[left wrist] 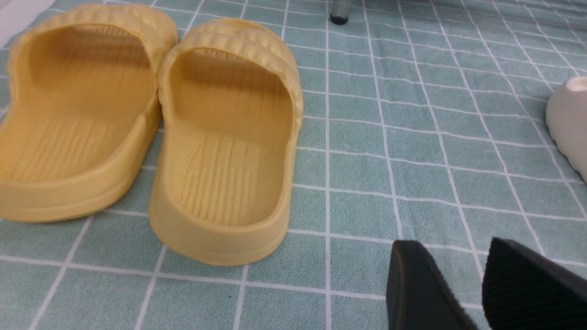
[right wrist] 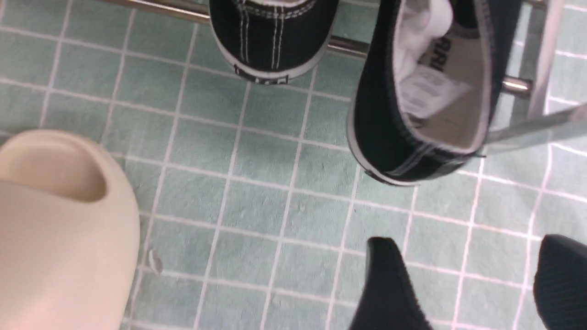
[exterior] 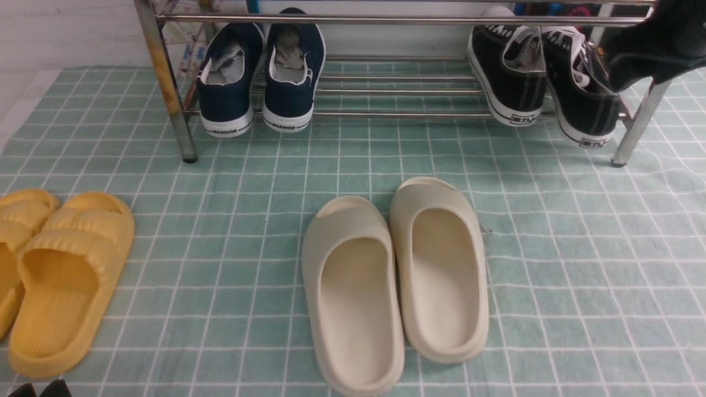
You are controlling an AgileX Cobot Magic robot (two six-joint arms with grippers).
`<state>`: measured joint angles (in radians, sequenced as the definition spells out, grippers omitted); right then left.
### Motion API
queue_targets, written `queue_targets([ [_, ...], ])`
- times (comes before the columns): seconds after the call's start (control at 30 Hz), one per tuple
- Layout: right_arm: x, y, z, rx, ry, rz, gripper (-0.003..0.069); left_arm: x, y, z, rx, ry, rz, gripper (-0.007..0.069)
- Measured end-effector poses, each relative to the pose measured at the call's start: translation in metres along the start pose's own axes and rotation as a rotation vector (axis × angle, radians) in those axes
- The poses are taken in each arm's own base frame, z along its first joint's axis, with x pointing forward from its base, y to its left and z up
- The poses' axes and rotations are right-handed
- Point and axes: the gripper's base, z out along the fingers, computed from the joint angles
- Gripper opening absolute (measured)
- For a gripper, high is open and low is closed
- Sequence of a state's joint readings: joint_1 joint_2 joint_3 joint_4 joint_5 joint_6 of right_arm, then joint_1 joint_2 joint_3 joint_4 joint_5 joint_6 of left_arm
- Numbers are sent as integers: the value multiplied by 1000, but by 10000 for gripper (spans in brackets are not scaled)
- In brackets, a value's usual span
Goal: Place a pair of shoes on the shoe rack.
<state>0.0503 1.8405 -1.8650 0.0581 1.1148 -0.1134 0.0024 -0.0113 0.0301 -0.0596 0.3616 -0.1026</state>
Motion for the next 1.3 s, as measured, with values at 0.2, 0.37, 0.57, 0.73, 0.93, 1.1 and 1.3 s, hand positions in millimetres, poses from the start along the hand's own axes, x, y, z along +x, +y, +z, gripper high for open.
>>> queue_targets([
  [0.2, 34, 7, -55, -6, -24, -17, 357, 0, 0, 0, 0, 0, 0, 237],
  [0.37, 73, 15, -97, -20, -171, -2, 236, 0, 0, 0, 0, 0, 0, 237],
  [0.57, 133, 23, -141, -23, -407, 24, 106, 0, 0, 0, 0, 0, 0, 237],
  [0.73, 192, 30, -174, -16, -568, 26, 29, 0, 0, 0, 0, 0, 0, 237],
  [0.93, 237, 38, -189, -51, -656, 44, 5, 0, 0, 0, 0, 0, 0, 237],
  [1.1, 255, 44, -195, -111, -662, 68, 5, 0, 0, 0, 0, 0, 0, 237],
  [1.3, 262, 48, -195, -153, -619, 76, 5, 0, 0, 0, 0, 0, 0, 237],
])
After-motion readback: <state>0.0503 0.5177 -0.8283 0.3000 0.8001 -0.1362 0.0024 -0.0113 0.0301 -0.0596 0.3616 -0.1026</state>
